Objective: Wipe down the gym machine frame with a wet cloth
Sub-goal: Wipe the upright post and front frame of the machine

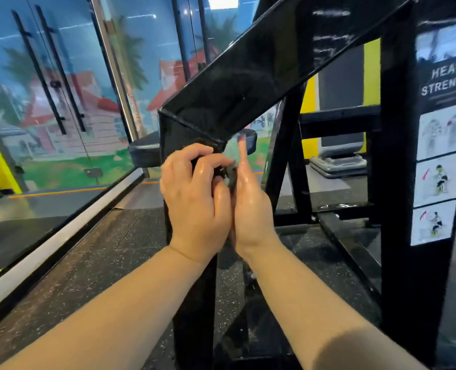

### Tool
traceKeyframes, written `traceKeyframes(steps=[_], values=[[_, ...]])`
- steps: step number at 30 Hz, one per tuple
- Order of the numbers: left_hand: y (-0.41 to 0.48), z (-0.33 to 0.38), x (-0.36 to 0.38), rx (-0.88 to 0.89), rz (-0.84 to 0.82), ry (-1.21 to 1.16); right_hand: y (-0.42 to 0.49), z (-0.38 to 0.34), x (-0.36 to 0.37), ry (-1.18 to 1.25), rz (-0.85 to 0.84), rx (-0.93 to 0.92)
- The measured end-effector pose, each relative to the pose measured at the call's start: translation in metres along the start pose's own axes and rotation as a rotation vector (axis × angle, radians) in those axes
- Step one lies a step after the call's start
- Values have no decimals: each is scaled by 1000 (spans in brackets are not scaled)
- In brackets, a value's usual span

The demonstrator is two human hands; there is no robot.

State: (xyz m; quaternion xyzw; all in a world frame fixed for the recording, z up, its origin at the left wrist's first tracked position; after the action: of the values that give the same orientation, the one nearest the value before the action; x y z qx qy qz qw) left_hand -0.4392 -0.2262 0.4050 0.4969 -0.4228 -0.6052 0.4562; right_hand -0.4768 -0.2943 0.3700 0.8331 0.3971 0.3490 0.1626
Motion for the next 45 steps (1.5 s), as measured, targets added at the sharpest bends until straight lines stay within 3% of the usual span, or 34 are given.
traceKeyframes(steps=[5,9,12,15,19,21,24,26,29,36,39,45], values=[[44,19,2,61,-6,-6,30,-52,1,407,106,80],[66,50,18,249,-78,90,55,-110,-27,537,191,-158],[83,71,29,308,-89,94,51,-102,-32,450,196,-59],[100,84,37,301,-96,89,37,-103,-31,407,99,43],[114,100,46,372,-107,66,71,-173,-58,451,237,-166],[118,103,48,390,-103,61,71,-173,-52,511,246,-132],[118,102,49,401,-110,56,51,-151,-42,410,219,13],[115,101,49,406,-113,45,51,-161,-45,408,188,-32],[115,103,52,392,-117,15,63,-194,-62,510,329,-143],[87,105,69,369,-128,-111,41,-194,-75,159,447,-104],[74,120,86,203,-200,-390,33,-207,-83,-26,486,-123],[72,154,118,-479,-349,-935,24,-224,-85,-621,413,-29]])
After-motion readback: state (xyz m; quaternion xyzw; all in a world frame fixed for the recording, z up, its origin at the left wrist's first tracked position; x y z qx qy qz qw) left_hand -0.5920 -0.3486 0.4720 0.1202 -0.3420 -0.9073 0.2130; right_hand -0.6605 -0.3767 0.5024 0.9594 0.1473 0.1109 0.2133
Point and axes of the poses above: each hand's wrist, its own y-axis towards the middle knuckle, its own x-axis out of the palm, z = x × y, the point moved 5 cm from there along y, towards the middle knuckle, and after that the axes turned 2 degrees about -z, right-handed, at the moved point
